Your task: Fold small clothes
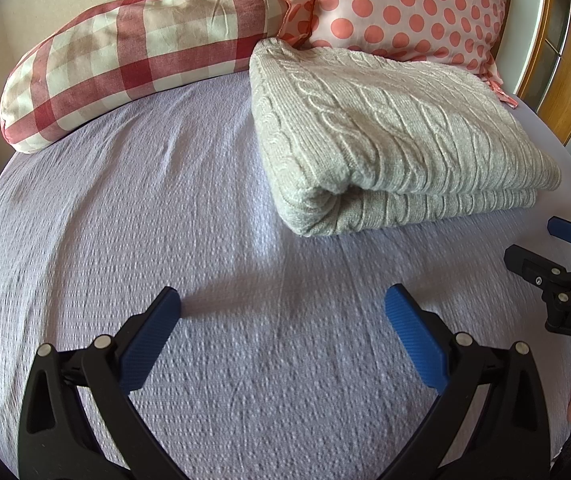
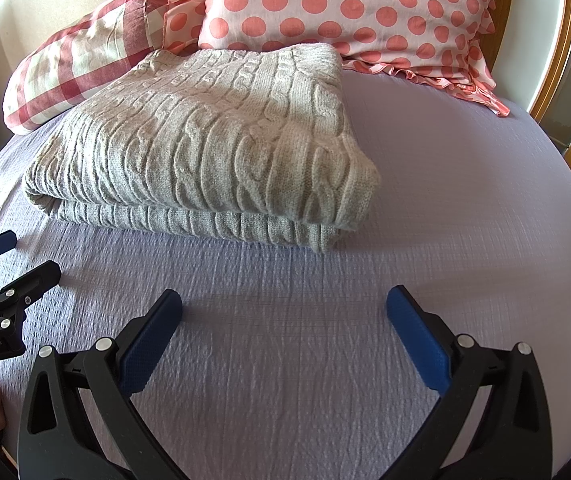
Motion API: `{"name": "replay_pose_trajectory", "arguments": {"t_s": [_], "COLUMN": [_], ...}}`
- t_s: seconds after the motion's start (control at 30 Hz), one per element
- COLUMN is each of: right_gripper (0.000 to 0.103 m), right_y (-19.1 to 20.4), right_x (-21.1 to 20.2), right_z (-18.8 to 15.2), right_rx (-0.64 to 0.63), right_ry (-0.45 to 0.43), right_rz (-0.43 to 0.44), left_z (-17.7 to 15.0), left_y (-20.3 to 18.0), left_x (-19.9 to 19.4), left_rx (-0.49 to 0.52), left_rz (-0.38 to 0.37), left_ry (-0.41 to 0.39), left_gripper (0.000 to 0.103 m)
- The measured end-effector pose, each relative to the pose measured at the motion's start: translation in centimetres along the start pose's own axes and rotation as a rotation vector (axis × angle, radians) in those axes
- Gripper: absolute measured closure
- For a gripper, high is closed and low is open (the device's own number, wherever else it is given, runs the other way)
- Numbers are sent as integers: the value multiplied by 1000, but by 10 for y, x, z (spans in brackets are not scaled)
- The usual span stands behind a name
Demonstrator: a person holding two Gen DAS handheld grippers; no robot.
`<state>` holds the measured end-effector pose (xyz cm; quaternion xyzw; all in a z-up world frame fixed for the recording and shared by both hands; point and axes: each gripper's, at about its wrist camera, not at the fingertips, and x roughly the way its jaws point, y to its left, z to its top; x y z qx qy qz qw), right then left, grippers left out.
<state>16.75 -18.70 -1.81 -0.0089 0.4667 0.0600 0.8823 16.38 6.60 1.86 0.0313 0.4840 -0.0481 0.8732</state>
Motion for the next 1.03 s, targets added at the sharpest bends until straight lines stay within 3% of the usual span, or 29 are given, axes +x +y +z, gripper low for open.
{"name": "replay_pose_trajectory", "arguments": {"t_s": [0.63, 1.03], "right_gripper": [1, 1], "right_y": [0, 0], "right_x": [0, 0], "right_z": [0, 0], "right_rx": [0, 0], "right_ry": [0, 0], "right_rz": [0, 0], "left_z": [6, 5], "left_y": [-1, -1], "left_x": [3, 2], "left_rx": [2, 3], "left_rz": [-7, -6], "left_ry": [51, 43], "left_gripper": [2, 2]}}
